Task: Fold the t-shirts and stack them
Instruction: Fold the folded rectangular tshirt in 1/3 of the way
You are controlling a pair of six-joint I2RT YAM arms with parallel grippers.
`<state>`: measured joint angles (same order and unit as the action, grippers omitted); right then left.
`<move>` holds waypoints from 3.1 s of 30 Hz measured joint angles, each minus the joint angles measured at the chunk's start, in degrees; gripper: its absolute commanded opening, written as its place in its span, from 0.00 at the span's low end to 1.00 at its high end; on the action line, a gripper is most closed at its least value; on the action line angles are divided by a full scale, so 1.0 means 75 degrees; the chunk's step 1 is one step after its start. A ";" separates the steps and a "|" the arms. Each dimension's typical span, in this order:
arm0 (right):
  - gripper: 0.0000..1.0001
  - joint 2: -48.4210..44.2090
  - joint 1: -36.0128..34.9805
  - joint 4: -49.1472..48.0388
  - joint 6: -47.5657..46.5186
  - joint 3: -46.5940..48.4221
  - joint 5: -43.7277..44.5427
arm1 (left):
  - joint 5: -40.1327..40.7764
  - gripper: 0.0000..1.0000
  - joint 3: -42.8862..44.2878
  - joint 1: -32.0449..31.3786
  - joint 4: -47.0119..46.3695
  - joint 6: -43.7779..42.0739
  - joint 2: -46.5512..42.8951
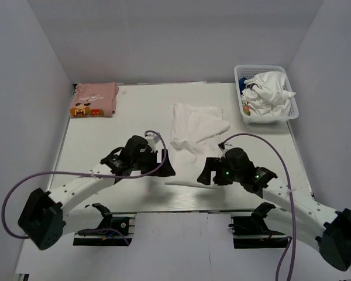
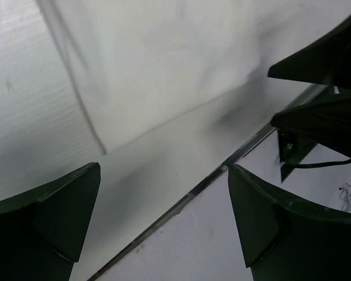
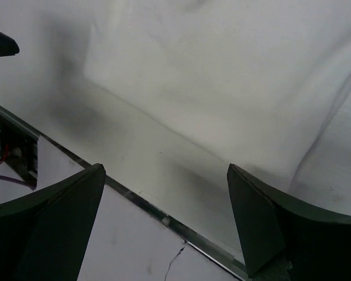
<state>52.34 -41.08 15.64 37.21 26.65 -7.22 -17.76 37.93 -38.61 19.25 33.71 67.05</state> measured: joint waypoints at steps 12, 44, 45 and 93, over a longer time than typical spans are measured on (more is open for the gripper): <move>0.90 0.1276 0.0976 0.0679 0.0385 0.2597 0.3634 | -0.0516 1.00 0.1513 -0.0032 -0.1635 -0.0985 0.2337; 0.22 0.8113 0.4019 -0.1886 -0.0597 0.6006 0.1801 | 0.0498 0.98 0.5321 0.0627 -0.1067 -0.1282 0.6505; 0.19 0.8113 0.4010 -0.1851 -0.0606 0.6009 0.1859 | 0.0554 0.98 0.5321 0.0627 -0.1017 -0.1300 0.6455; 0.90 0.8956 0.2760 -0.0344 -0.2314 0.8431 0.1230 | 0.2448 1.00 0.3972 0.0670 -0.0769 -0.1306 0.3660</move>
<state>119.50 -20.38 13.06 19.86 89.89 2.00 0.60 67.72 -33.58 13.47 23.92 94.50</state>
